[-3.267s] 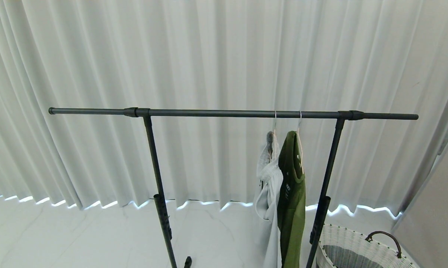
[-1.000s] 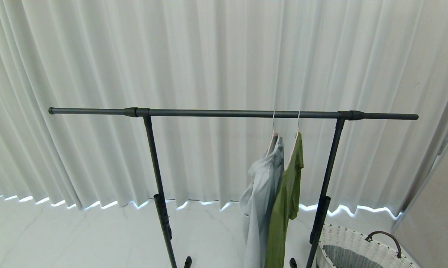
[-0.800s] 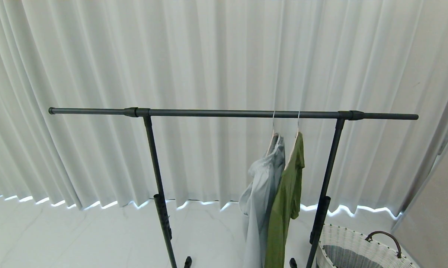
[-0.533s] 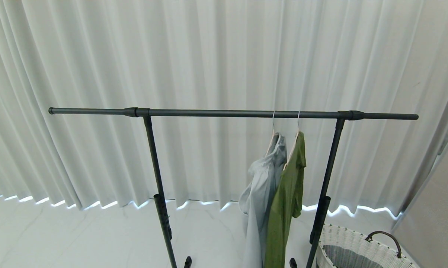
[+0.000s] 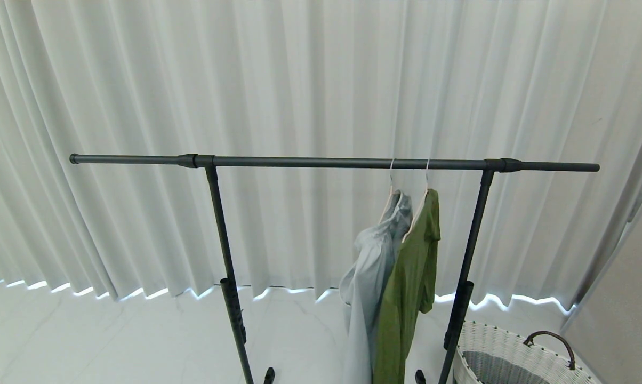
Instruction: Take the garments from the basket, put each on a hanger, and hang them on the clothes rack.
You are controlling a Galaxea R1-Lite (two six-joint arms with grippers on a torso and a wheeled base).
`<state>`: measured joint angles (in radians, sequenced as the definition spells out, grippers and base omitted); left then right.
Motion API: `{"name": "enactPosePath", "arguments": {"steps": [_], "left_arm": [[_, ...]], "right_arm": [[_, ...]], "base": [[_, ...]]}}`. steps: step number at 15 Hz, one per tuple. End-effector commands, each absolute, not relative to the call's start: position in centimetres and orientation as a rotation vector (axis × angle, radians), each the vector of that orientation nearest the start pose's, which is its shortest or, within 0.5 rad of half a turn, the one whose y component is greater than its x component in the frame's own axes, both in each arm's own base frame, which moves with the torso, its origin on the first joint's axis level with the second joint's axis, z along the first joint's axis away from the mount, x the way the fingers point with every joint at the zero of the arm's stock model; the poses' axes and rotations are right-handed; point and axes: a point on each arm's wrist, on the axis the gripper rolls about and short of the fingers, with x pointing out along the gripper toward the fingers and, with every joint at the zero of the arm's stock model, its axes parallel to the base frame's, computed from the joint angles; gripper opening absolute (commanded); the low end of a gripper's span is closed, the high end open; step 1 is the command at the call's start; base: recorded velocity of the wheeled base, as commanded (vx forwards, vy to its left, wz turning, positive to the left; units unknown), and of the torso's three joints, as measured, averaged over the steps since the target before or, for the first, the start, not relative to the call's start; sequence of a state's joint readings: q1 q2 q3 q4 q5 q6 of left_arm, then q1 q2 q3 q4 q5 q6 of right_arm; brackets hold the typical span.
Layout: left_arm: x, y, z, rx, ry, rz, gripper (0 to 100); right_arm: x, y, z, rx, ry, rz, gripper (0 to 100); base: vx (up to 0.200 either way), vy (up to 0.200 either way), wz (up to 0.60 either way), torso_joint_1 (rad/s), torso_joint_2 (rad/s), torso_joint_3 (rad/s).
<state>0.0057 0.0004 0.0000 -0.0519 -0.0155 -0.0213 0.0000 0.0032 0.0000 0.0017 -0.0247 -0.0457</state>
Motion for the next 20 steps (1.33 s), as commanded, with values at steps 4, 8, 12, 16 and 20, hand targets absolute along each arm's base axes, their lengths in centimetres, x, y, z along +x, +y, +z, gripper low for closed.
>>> {"name": "enactPosePath", "arguments": {"steps": [4, 8, 12, 16, 20], "left_arm": [[-2.30, -0.05, 8.11, -0.021, -0.055, -0.010, 100], [-2.29, -0.05, 8.08, -0.021, -0.052, -0.010, 100], [-2.29, -0.05, 8.08, -0.021, -0.052, -0.010, 100], [-2.29, -0.05, 8.08, -0.021, -0.052, -0.010, 100], [-2.29, -0.05, 8.08, -0.021, -0.052, -0.010, 100]], "right_arm": [[-2.27, -0.06, 7.54, -0.046, 0.004, -0.024, 100], [-2.27, -0.06, 7.54, -0.046, 0.004, -0.024, 100], [-2.27, -0.06, 7.54, -0.046, 0.004, -0.024, 100], [-2.27, -0.06, 7.54, -0.046, 0.004, -0.024, 100], [-2.27, -0.06, 7.54, -0.046, 0.004, -0.024, 100]], "base": [[0.000, 0.000, 0.00, 0.000, 0.00, 0.000], [0.000, 0.000, 0.00, 0.000, 0.00, 0.000], [0.000, 0.000, 0.00, 0.000, 0.00, 0.000], [0.000, 0.000, 0.00, 0.000, 0.00, 0.000], [0.000, 0.000, 0.00, 0.000, 0.00, 0.000]]}}
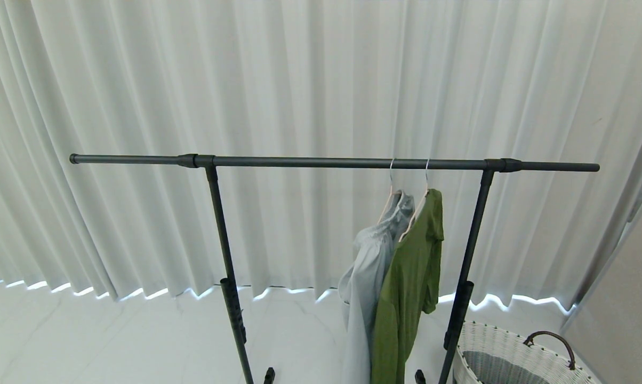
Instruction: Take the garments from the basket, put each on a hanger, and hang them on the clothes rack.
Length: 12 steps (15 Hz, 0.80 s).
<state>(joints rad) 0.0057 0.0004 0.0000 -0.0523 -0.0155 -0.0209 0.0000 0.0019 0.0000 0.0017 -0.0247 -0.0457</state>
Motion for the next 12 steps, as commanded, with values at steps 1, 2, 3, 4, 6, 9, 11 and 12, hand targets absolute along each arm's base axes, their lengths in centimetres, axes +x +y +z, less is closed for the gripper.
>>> {"name": "enactPosePath", "arguments": {"steps": [1, 2, 3, 4, 6, 9, 11, 12], "left_arm": [[-2.30, -0.05, 8.11, -0.021, -0.055, -0.010, 100], [-2.29, -0.05, 8.08, -0.021, -0.052, -0.010, 100], [-2.29, -0.05, 8.08, -0.021, -0.052, -0.010, 100], [-2.29, -0.05, 8.08, -0.021, -0.052, -0.010, 100], [-2.29, -0.05, 8.08, -0.021, -0.052, -0.010, 100], [-2.30, -0.05, 8.11, -0.021, -0.055, -0.010, 100], [-2.29, -0.05, 8.08, -0.021, -0.052, -0.010, 100], [-2.29, -0.05, 8.08, -0.021, -0.052, -0.010, 100]], "right_arm": [[-2.27, -0.06, 7.54, -0.046, 0.004, -0.024, 100], [-2.27, -0.06, 7.54, -0.046, 0.004, -0.024, 100], [-2.27, -0.06, 7.54, -0.046, 0.004, -0.024, 100], [-2.27, -0.06, 7.54, -0.046, 0.004, -0.024, 100], [-2.27, -0.06, 7.54, -0.046, 0.004, -0.024, 100], [-2.27, -0.06, 7.54, -0.048, 0.004, -0.024, 100], [-2.27, -0.06, 7.54, -0.051, 0.004, -0.024, 100], [-2.27, -0.06, 7.54, -0.054, 0.004, -0.024, 100]], "base": [[0.000, 0.000, 0.00, 0.000, 0.00, 0.000], [0.000, 0.000, 0.00, 0.000, 0.00, 0.000], [0.000, 0.000, 0.00, 0.000, 0.00, 0.000], [0.000, 0.000, 0.00, 0.000, 0.00, 0.000], [0.000, 0.000, 0.00, 0.000, 0.00, 0.000], [0.000, 0.000, 0.00, 0.000, 0.00, 0.000], [0.000, 0.000, 0.00, 0.000, 0.00, 0.000], [0.000, 0.000, 0.00, 0.000, 0.00, 0.000]]}}
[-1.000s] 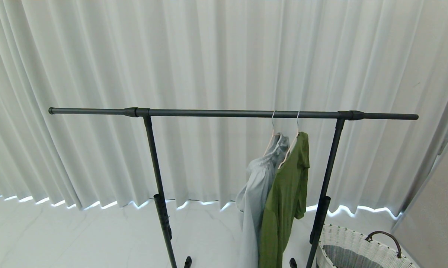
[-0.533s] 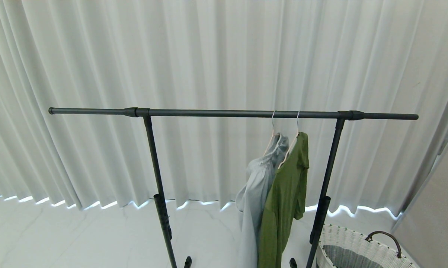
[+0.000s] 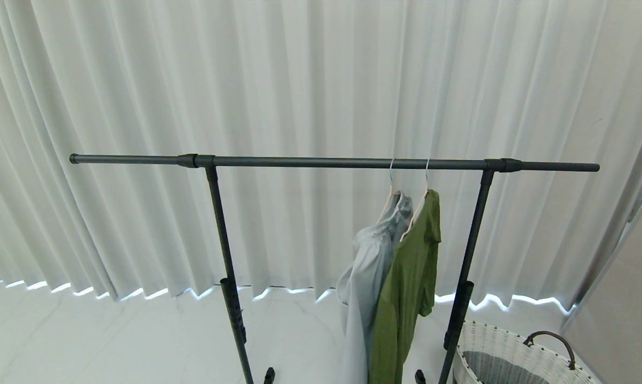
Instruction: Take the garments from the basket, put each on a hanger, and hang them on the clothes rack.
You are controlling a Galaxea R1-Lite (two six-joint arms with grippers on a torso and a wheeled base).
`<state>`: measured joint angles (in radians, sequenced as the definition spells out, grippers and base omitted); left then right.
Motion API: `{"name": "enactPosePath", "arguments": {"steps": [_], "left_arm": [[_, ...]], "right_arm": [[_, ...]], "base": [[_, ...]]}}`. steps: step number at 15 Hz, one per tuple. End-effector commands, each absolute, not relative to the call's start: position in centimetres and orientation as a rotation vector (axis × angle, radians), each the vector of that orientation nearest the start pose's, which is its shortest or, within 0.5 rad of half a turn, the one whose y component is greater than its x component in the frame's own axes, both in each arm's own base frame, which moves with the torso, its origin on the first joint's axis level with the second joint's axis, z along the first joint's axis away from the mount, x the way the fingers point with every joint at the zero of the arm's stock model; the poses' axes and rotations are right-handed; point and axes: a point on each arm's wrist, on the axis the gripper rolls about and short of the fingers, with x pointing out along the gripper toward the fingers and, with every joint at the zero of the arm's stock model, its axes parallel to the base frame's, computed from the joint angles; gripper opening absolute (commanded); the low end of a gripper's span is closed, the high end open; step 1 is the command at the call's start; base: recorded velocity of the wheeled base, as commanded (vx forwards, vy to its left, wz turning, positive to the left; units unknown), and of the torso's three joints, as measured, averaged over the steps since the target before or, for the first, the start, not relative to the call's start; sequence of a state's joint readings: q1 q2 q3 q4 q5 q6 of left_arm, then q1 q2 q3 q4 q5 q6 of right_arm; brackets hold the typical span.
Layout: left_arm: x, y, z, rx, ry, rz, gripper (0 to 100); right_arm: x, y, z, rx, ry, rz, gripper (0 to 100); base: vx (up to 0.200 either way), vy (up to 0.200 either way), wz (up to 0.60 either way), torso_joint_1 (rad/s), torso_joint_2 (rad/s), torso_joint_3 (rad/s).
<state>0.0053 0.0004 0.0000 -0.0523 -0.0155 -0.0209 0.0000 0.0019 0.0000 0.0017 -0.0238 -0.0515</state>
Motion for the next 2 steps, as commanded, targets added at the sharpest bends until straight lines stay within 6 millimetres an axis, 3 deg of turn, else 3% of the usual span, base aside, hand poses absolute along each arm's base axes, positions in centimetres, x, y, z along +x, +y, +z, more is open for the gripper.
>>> {"name": "enactPosePath", "arguments": {"steps": [1, 2], "left_arm": [[-2.29, -0.05, 8.08, -0.021, -0.052, -0.010, 100], [-2.30, -0.05, 8.11, -0.021, -0.055, -0.010, 100]], "right_arm": [[-2.27, -0.05, 7.52, -0.052, 0.005, -0.023, 100], [-2.27, -0.06, 7.52, -0.057, 0.005, -0.024, 100]], "base": [[0.000, 0.000, 0.00, 0.000, 0.00, 0.000], [0.000, 0.000, 0.00, 0.000, 0.00, 0.000]]}}
